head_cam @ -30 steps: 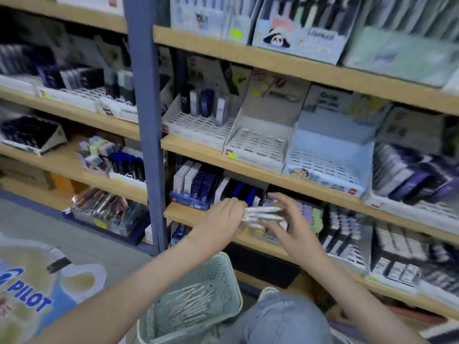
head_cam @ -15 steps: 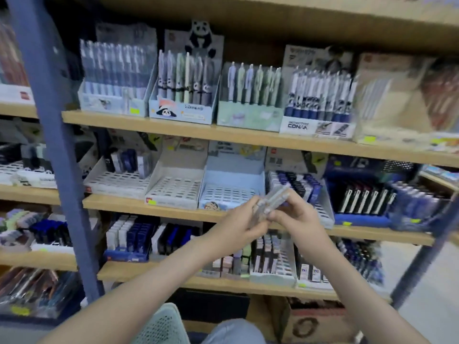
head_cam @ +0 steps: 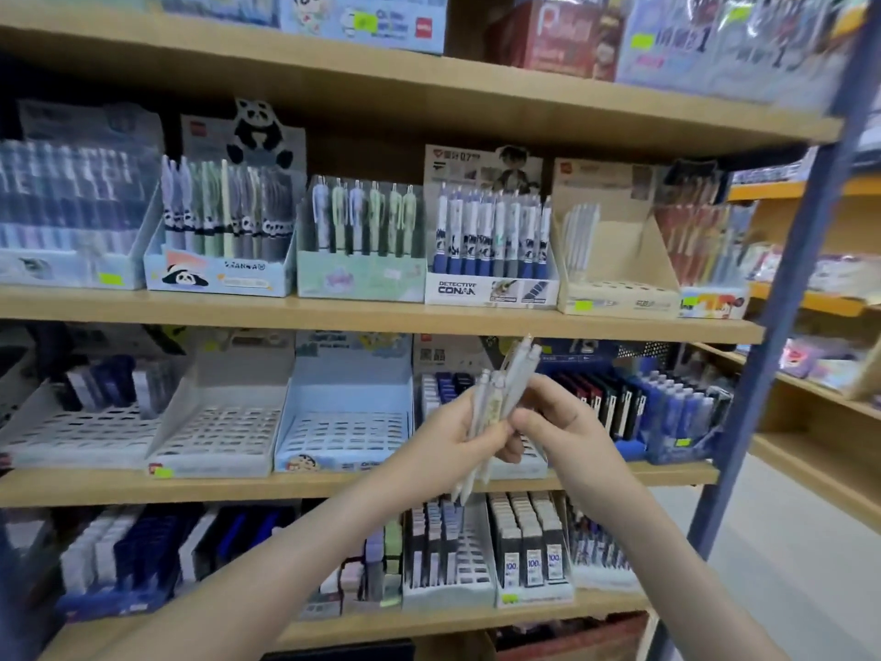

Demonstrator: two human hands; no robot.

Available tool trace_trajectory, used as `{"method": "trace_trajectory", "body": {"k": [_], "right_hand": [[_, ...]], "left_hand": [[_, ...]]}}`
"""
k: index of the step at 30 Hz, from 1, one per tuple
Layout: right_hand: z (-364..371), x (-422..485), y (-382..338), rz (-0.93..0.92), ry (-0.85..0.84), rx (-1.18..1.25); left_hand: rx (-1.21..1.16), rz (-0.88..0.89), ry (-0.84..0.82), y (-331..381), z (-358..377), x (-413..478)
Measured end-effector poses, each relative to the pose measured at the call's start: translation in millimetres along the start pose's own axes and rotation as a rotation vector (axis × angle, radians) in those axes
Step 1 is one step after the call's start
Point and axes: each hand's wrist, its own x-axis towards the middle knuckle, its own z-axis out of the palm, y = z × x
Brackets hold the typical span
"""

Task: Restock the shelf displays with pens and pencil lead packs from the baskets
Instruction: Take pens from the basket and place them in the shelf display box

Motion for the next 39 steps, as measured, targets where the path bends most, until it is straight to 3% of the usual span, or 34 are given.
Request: {"method": "trace_trajectory", "body": {"k": [6, 13, 20, 23, 28, 33, 39], "right_hand": [[-6.1, 2.8, 2.4, -0.027, 0.221, -0.198], [-21.4, 22.3, -11.5, -0.043, 0.217, -0.269], [-42.9, 40.0, -35.0, -0.228, 0.323, -0.211], [-63.7, 49.2, -48.6, -0.307, 0.471, -0.210], [-122.2, 78.4, -62.5, -0.304, 0.736, -0.224], [-157.3, 118.6, -52.6, -0.154, 0.662, -0.290], [-175.5, 158.5, -39.0, -0.112, 0.529, -0.470]], "left_hand": [[0.028, -0.008, -0.025, -7.4, -0.1, 17.5], [0.122, 0.052, -0.080, 11.5, -5.2, 47.2], [0.115, 0.147, 0.016, 35.5, -1.6, 80.1], [0.192, 0.142, 0.090, 45.0, 0.3, 97.1], [0.064, 0.153, 0.189, 61.8, 0.7, 126.3], [-0.012, 0.159, 0.197, 68.4, 4.7, 148.4], [-0.046, 0.162, 0.235, 62.2, 6.6, 168.8]]}}
